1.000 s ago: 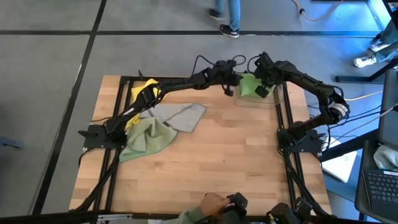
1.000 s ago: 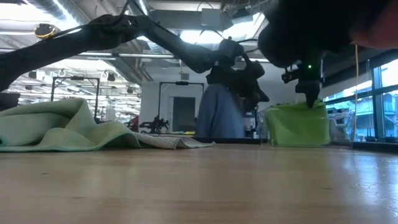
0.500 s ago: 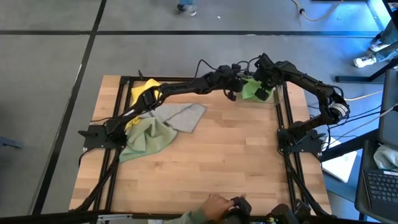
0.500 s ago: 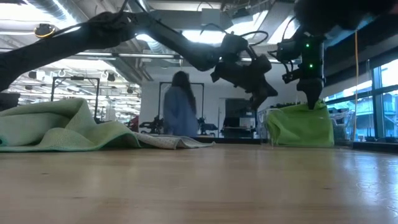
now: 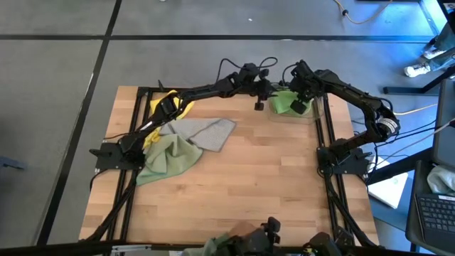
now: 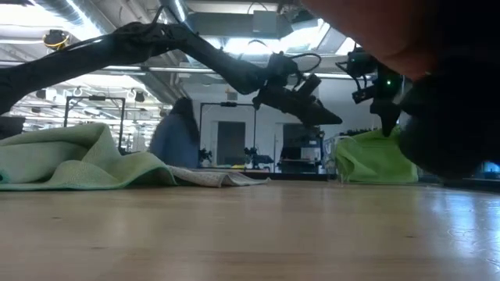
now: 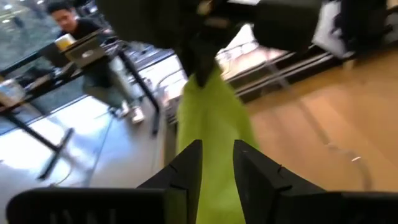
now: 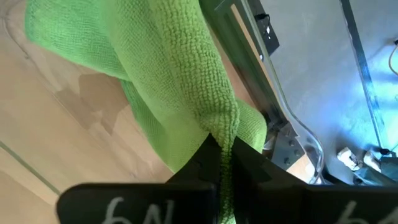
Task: Fold microfiber towels
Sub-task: Put the green cloth into the transparent bin
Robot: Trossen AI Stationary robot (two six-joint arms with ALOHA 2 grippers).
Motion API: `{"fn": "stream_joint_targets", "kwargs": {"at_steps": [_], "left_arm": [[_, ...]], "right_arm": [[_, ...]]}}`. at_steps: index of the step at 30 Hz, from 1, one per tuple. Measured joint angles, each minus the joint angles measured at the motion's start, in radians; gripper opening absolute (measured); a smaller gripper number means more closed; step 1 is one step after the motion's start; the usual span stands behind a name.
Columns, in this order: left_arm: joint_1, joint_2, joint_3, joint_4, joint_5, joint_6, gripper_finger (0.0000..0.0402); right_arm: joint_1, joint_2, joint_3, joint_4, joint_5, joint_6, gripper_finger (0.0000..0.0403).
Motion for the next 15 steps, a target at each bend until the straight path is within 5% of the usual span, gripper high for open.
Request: {"fn": "stream_joint_targets", "kwargs": {"at_steps": [15], "left_arm": [[-0.052, 0.053, 0.001, 0.108, -0.163, 0.046, 0.0105]], "right_arm": [[0.001, -0.017, 0.000, 0.002, -0.053, 0.003, 0.0017]]}}
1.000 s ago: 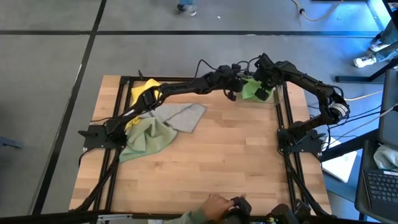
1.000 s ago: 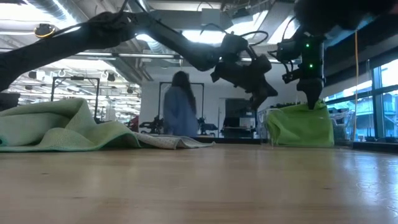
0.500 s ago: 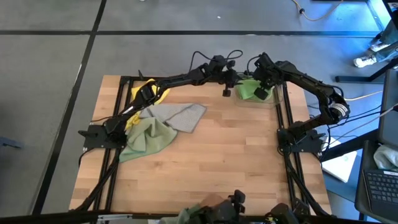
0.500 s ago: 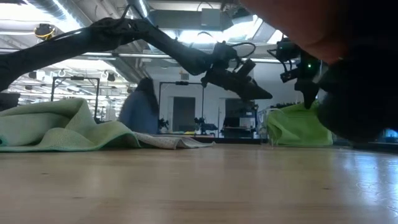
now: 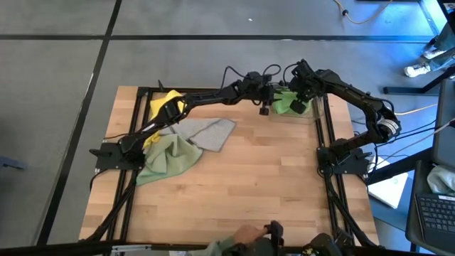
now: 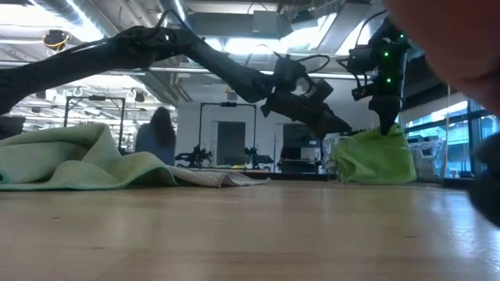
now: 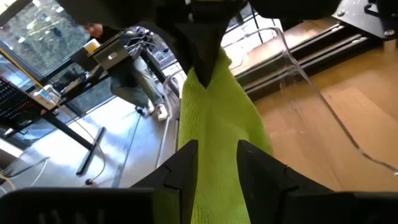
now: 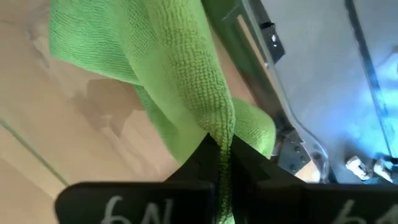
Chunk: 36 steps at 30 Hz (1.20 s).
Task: Fold microfiber towels
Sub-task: Put the green cloth into the transparent bin
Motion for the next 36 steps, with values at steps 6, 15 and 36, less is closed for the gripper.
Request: {"fn": "stream_joint_targets", "kwargs": {"at_steps": [6, 15, 36], "left_arm": [[-0.015, 0.000, 0.000, 0.013, -0.024, 0.004, 0.0105], [-0.013, 0.000, 0.000, 0.010, -0.043, 0.003, 0.0105], [0.021, -0.015, 0.090, -0.008, -0.334, 0.183, 0.0105]], "right_arm": [[0.002, 0.000, 0.001, -0.064, -0.045, 0.004, 0.0053], [0.002, 0.000, 0.001, -0.253, -0.220, 0.026, 0.0098], [0.002, 0.000, 0.001, -0.310, -0.409, 0.005, 0.0099]]}}
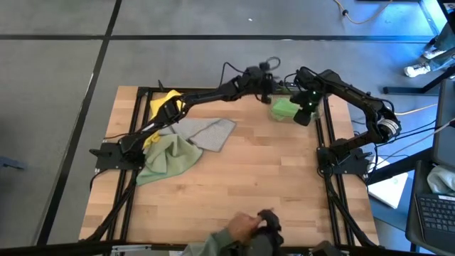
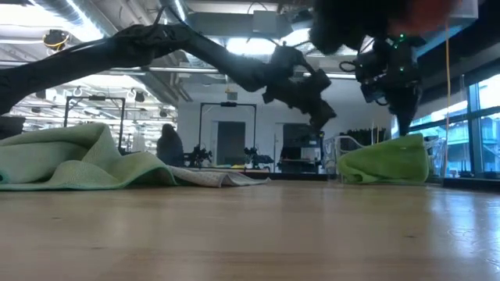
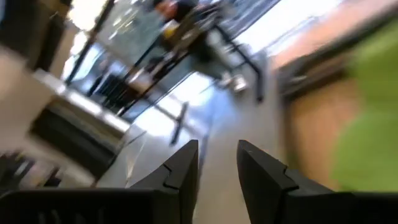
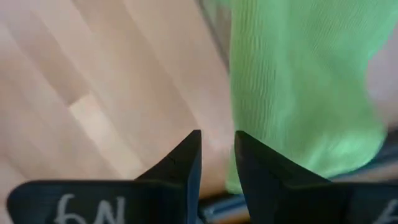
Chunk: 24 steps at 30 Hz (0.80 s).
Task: Fold microfiber towels
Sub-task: Put the green cloth into the transparent bin
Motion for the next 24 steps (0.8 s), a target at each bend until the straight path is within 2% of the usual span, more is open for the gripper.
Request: {"fn": "stream_joint_targets", "kwargs": {"at_steps": [2, 6, 9, 11, 13, 18, 21, 24], "left_arm": [[0.019, -0.001, 0.033, -0.028, -0.038, -0.037, 0.0105], [0.067, -0.039, 0.026, -0.073, -0.074, -0.107, 0.0105], [0.106, -0.095, 0.029, -0.139, -0.066, -0.210, 0.0105], [0.134, -0.137, 0.029, -0.216, -0.011, -0.304, 0.0105], [0.156, -0.168, 0.029, -0.293, 0.086, -0.396, 0.0105], [0.190, -0.221, 0.029, -0.466, 0.322, -0.522, 0.0105], [0.196, -0.224, 0.029, -0.500, 0.372, -0.550, 0.0105], [0.202, -0.221, 0.028, -0.535, 0.377, -0.552, 0.0105]], "right_arm": [[0.000, 0.000, 0.001, 0.016, 0.026, 0.012, 0.0099], [-0.004, 0.000, 0.037, 0.020, 0.194, 0.025, 0.0099], [-0.011, 0.000, 0.046, 0.121, 0.219, 0.025, 0.0099], [-0.018, 0.000, 0.030, 0.237, 0.190, 0.025, 0.0099], [-0.018, 0.013, 0.002, 0.293, 0.144, 0.026, 0.0099], [-0.018, 0.086, -0.070, 0.303, 0.128, 0.017, 0.0099], [-0.018, 0.128, -0.115, 0.307, 0.128, -0.001, 0.0099], [-0.019, 0.150, -0.147, 0.314, 0.108, -0.005, 0.0099]]}}
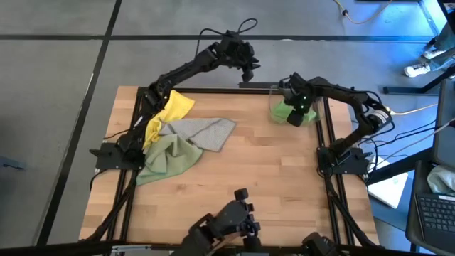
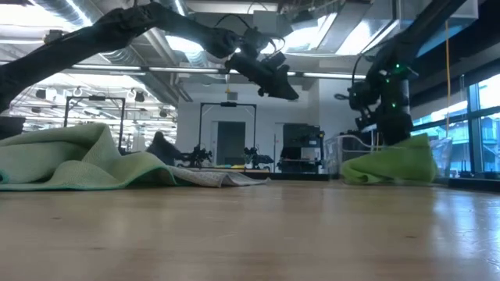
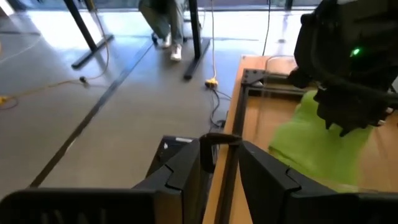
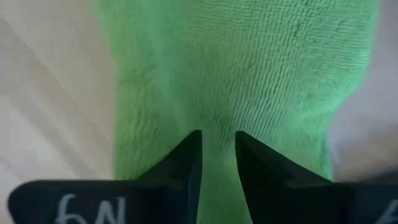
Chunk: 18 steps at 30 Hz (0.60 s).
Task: Fold microfiber towels
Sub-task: Put the green cloth into the transparent bin
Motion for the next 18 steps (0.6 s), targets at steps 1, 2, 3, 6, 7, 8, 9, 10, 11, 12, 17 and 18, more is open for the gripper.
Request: {"fn": "stream_joint_targets", "kwargs": {"at_steps": [1, 2, 3, 6, 7, 8, 9, 10, 11, 12, 17, 18], "left_arm": [[0.000, 0.000, 0.000, -0.005, 0.000, 0.003, 0.0105], [0.000, 0.000, 0.000, -0.012, 0.000, 0.004, 0.0105], [0.000, 0.000, 0.000, -0.021, 0.001, 0.004, 0.0105], [-0.001, 0.001, 0.000, -0.024, 0.001, 0.006, 0.0105], [-0.001, 0.001, 0.000, -0.020, 0.002, 0.007, 0.0105], [-0.002, 0.001, 0.000, -0.017, 0.002, 0.007, 0.0105], [-0.002, 0.001, 0.000, -0.018, 0.002, 0.007, 0.0105], [-0.001, 0.001, 0.000, -0.020, 0.002, 0.007, 0.0105], [-0.001, 0.001, 0.000, -0.024, 0.002, 0.007, 0.0105], [0.000, 0.001, 0.000, -0.025, 0.002, 0.007, 0.0105], [0.000, 0.001, 0.000, -0.023, 0.001, 0.018, 0.0105], [0.000, 0.001, 0.000, -0.023, 0.000, 0.026, 0.0105]], "right_arm": [[0.000, 0.004, -0.010, 0.006, -0.013, 0.000, 0.0099], [0.000, 0.006, -0.015, 0.019, -0.026, -0.001, 0.0099], [0.000, 0.006, -0.019, 0.037, -0.030, -0.003, 0.0099], [0.000, 0.006, -0.026, 0.079, -0.016, -0.006, 0.0099], [0.000, 0.006, -0.026, 0.095, -0.015, -0.006, 0.0099], [-0.002, 0.006, -0.026, 0.110, -0.016, -0.007, 0.0099], [-0.002, 0.006, -0.026, 0.123, -0.016, -0.007, 0.0099], [-0.002, 0.006, -0.027, 0.140, -0.016, -0.004, 0.0099], [-0.002, 0.006, -0.030, 0.160, -0.025, -0.003, 0.0099], [-0.002, 0.006, -0.034, 0.172, -0.045, -0.004, 0.0099], [-0.001, 0.033, -0.068, 0.212, -0.102, -0.008, 0.0099], [-0.001, 0.045, -0.078, 0.220, -0.102, -0.017, 0.0099]]}}
